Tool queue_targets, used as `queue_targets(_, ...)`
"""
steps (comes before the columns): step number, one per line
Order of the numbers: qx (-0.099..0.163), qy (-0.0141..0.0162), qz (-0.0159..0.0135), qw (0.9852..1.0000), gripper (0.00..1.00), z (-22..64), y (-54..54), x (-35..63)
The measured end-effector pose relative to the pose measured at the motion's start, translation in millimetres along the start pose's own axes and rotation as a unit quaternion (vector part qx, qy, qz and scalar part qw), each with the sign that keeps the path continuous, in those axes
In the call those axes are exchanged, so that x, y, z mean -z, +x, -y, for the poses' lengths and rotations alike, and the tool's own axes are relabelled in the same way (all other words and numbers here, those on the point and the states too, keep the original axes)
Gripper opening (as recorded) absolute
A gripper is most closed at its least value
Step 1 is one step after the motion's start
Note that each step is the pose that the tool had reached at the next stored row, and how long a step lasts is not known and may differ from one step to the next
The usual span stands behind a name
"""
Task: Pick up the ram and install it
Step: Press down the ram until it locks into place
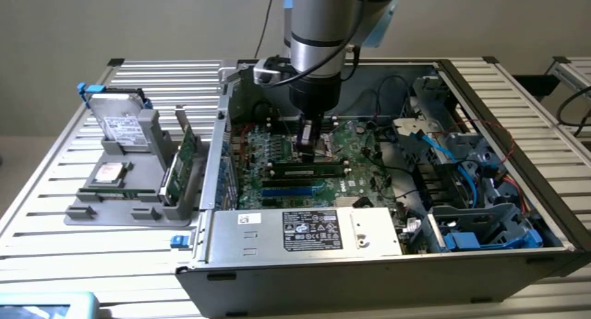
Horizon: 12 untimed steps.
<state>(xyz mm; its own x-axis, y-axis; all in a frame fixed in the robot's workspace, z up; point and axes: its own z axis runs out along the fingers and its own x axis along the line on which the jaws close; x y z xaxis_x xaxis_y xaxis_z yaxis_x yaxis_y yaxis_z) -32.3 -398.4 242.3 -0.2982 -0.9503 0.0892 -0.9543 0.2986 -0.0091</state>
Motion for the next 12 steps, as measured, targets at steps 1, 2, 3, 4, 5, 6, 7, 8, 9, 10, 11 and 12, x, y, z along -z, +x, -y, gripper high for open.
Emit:
queue_targets(1, -0.007, -0.0006, 0.0000, 1.0000, 0.11, 0.0, 0.0, 0.0)
queue_targets(2, -0.013, -0.0011, -0.0001, 0.9999, 0.11, 0.0, 0.0, 0.0)
queue_targets(3, -0.020, -0.0017, -0.0002, 0.9998, 0.11, 0.0, 0.0, 0.0)
queue_targets(4, -0.027, -0.0024, -0.0002, 0.9996, 0.11, 0.0, 0.0, 0.0)
queue_targets(5, -0.033, -0.0030, -0.0003, 0.9994, 0.11, 0.0, 0.0, -0.1)
queue_targets(6, -0.039, -0.0035, -0.0004, 0.9992, 0.11, 0.0, 0.0, -0.1)
queue_targets(7, -0.043, -0.0039, -0.0004, 0.9991, 0.11, 0.0, 0.0, -0.1)
queue_targets(8, -0.050, -0.0044, -0.0004, 0.9987, 0.11, 0.0, 0.0, -0.1)
queue_targets(9, -0.057, -0.0051, -0.0005, 0.9984, 0.11, 0.0, -0.1, -0.1)
queue_targets(10, -0.064, -0.0057, -0.0005, 0.9979, 0.11, 0.0, -0.1, -0.1)
queue_targets(11, -0.072, -0.0064, -0.0006, 0.9974, 0.11, 0.0, -0.1, -0.1)
queue_targets(12, -0.079, -0.0071, -0.0007, 0.9968, 0.11, 0.0, 0.0, -0.1)
